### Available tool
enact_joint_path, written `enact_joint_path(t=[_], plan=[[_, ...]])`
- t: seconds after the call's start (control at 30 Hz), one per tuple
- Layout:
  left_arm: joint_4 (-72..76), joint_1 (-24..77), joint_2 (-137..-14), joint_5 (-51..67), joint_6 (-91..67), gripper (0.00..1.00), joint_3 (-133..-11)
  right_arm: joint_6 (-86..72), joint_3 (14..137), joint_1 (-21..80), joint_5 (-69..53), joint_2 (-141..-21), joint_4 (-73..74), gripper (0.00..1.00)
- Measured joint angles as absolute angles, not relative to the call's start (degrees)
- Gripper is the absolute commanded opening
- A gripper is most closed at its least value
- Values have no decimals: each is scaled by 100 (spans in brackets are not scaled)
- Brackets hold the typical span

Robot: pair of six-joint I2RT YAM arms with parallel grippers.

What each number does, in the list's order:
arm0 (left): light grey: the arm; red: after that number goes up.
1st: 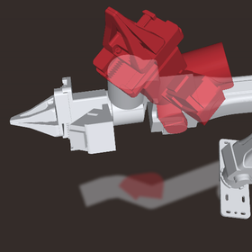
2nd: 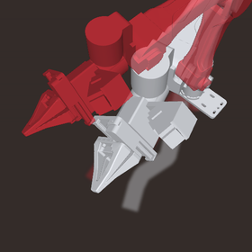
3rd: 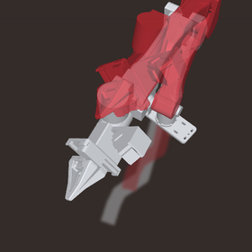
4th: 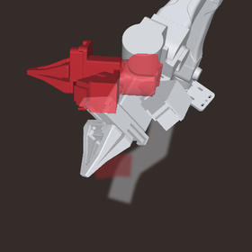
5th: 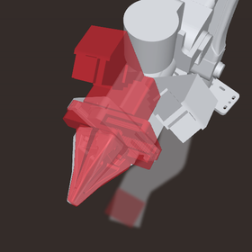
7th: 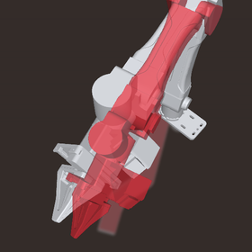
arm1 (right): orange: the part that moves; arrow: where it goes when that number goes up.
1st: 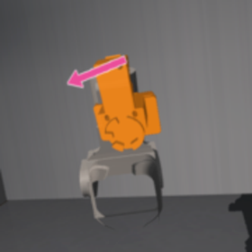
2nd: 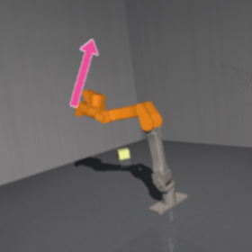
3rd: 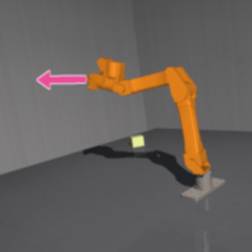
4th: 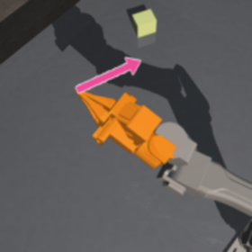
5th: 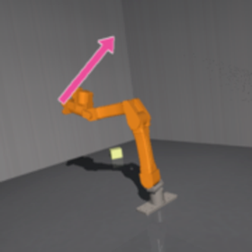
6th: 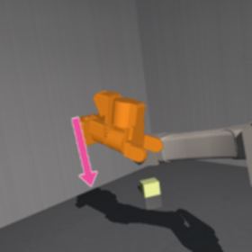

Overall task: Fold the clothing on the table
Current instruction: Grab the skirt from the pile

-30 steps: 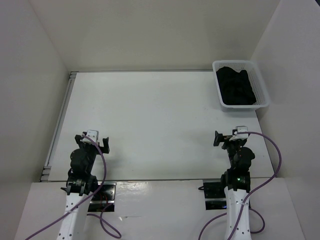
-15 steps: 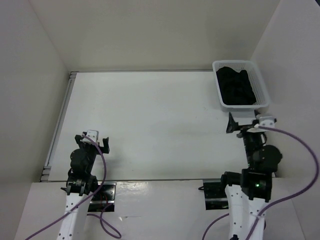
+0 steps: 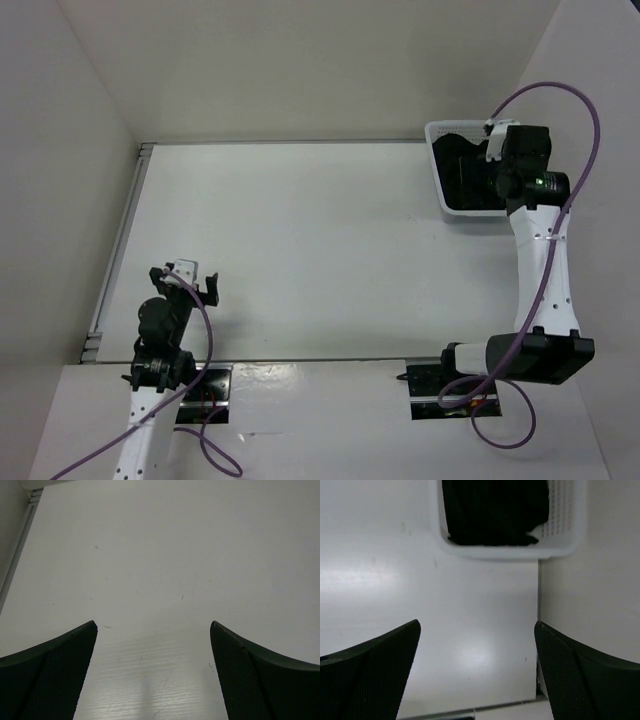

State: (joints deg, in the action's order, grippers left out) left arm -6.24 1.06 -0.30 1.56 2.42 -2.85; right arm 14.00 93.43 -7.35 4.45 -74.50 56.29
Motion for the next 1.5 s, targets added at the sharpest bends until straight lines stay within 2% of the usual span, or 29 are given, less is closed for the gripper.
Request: enact_joint_path(t=[0.1, 0.17, 0.23, 0.37, 0.4, 0.5, 0.57, 0.67, 0.83, 1.27, 1.5], plan=[[-624, 106, -43, 174, 279, 99, -685, 1632, 8847, -644, 742, -7422, 5929, 98], [-587, 106, -180, 178, 309, 99, -1262, 1750, 8744, -596, 851, -7308, 5953, 98], [-740, 106, -840, 134, 379, 99, -2290, 1811, 8742, -576, 897, -7247, 5907, 98], [-1282, 117, -3433, -261, 421, 99, -5190, 1809, 8709, -576, 963, -7476, 5680, 98], [-1549, 117, -4941, -489, 399, 99, -6984, 1782, 8722, -607, 961, -7907, 5542, 98], [-2744, 99, -6571, -539, 711, 99, -8818, 1584, 9008, -786, 683, -8783, 5406, 98], [-3131, 19, -7323, -451, 790, 99, -9402, 1387, 9168, -991, 510, -9284, 5100, 98], [-3769, -239, -7815, -172, 749, 99, -9100, 1214, 9262, -1164, 357, -9671, 4790, 98], [-4390, -598, -7944, 82, 578, 99, -8178, 1114, 9797, -1223, 163, -10256, 4425, 98], [-3948, -1389, -7585, 1173, 274, 99, -6991, 1004, 10534, -1380, -16, -12479, 3542, 98], [-3850, -1599, -7474, 1317, 279, 99, -6805, 1009, 10971, -1382, 43, -13150, 3385, 98]])
